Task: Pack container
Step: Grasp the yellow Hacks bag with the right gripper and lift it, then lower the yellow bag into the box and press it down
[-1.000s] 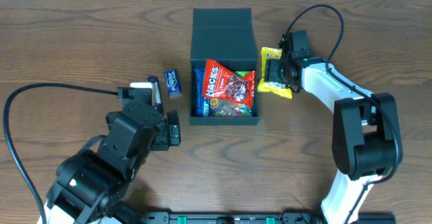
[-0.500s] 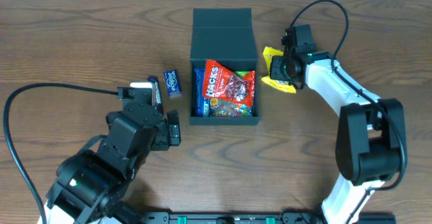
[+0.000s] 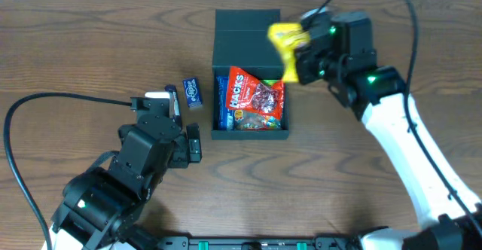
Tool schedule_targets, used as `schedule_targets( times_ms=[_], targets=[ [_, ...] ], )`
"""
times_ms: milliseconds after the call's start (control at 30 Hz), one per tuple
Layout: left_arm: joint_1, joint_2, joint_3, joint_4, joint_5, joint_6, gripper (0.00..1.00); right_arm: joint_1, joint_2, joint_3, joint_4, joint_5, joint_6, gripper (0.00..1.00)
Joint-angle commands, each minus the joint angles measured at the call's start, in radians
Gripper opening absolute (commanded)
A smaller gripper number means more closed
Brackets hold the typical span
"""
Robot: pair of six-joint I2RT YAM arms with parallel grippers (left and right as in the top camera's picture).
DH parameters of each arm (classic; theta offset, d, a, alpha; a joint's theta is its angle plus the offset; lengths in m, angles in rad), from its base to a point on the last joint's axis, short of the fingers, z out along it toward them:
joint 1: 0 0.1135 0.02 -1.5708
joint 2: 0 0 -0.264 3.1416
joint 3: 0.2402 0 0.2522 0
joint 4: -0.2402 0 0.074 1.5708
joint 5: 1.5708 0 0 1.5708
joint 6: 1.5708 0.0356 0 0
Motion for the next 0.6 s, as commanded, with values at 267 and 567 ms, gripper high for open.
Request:
schedule_targets(
  times_ms=[267,567],
  targets=[
    [0.003,0.0,0.004,-0.001,-0.001,0.007,0.95,0.115,0.082,0.011,-0.225,-0.24,-0.766,0.01],
    [0.003,0.0,0.004,-0.001,-0.001,0.007,0.95,0.114,0.216,0.011,-0.255,-0.266,-0.795,0.01]
  ],
)
